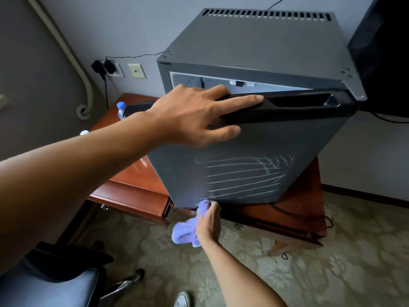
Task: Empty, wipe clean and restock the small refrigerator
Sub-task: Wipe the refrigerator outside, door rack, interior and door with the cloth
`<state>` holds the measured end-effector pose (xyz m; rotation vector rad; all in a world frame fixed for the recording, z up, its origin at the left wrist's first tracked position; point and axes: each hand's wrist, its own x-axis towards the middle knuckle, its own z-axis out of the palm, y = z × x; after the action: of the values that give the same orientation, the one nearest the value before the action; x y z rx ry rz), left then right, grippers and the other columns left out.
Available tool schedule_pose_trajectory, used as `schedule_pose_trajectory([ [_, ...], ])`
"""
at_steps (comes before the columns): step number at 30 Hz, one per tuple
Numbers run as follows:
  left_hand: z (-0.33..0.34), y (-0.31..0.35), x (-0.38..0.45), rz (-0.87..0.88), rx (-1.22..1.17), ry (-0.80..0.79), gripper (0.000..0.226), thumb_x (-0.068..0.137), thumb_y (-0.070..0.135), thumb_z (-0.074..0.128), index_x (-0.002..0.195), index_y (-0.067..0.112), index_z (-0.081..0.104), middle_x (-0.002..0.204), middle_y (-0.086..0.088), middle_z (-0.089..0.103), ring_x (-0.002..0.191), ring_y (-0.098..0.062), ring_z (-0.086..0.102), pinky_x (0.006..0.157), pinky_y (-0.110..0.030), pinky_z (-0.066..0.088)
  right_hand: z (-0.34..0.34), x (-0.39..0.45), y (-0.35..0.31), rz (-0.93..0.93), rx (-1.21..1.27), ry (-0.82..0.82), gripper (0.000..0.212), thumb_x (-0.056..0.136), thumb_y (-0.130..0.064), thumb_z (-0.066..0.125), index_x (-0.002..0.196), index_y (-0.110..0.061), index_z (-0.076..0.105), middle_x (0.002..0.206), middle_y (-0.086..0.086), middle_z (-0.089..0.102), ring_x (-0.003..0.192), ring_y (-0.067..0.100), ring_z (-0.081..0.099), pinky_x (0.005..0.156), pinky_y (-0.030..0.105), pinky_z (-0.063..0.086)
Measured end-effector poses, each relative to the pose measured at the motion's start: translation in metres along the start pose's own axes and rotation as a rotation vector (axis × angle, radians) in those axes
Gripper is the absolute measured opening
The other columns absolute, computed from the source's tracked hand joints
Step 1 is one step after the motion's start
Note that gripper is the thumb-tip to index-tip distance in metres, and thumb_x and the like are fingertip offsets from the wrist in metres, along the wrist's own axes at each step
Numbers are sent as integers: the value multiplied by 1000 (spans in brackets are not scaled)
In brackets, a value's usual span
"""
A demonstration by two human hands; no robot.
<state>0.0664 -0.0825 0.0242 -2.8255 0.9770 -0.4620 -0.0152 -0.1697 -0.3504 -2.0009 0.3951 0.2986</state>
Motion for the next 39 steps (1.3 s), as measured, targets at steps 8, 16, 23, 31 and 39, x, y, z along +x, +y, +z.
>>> schedule_pose_trajectory([
  [8, 2, -4, 2, 13, 11, 13, 68, 97, 74, 20, 158, 52, 0, 131, -1, 52, 90, -31, 64, 58, -34, 44, -105, 78, 39, 135, 140, 454, 37, 90, 2, 63, 124, 4, 48, 127, 25, 53, 119, 39, 55, 99, 43, 39],
  [16, 0, 0, 2, -23, 29, -8, 71, 94, 75, 24, 158, 52, 1, 127, -1, 52, 81, -34, 64, 57, -33, 39, 23, 21, 15, -47, 227, 127, 52, 76, -6, 67, 122, -3, 43, 121, 8, 39, 113, 28, 49, 103, 34, 39],
  [23, 1, 0, 2, -36, 43, 4, 73, 92, 70, 30, 158, 53, 4, 126, 2, 53, 84, -34, 65, 55, -32, 30, 93, -34, -26, -106, 73, -378, 48, 96, -29, 58, 138, -16, 38, 117, -3, 49, 114, 29, 57, 97, 42, 48],
  [31, 2, -7, 5, -9, 44, 28, 73, 90, 69, 28, 157, 55, 3, 128, 2, 54, 88, -34, 66, 55, -31, 29, -9, 25, 3, 76, 320, 207, 29, 78, 6, 70, 85, -19, 56, 89, 2, 68, 86, 28, 66, 78, 29, 49],
  [39, 4, -8, 6, 11, 42, 39, 73, 91, 68, 28, 158, 54, 2, 127, 0, 55, 87, -34, 65, 53, -30, 27, -159, 110, 51, 256, 380, 689, 19, 86, -3, 62, 105, -1, 62, 99, 12, 67, 89, 26, 64, 77, 33, 45],
])
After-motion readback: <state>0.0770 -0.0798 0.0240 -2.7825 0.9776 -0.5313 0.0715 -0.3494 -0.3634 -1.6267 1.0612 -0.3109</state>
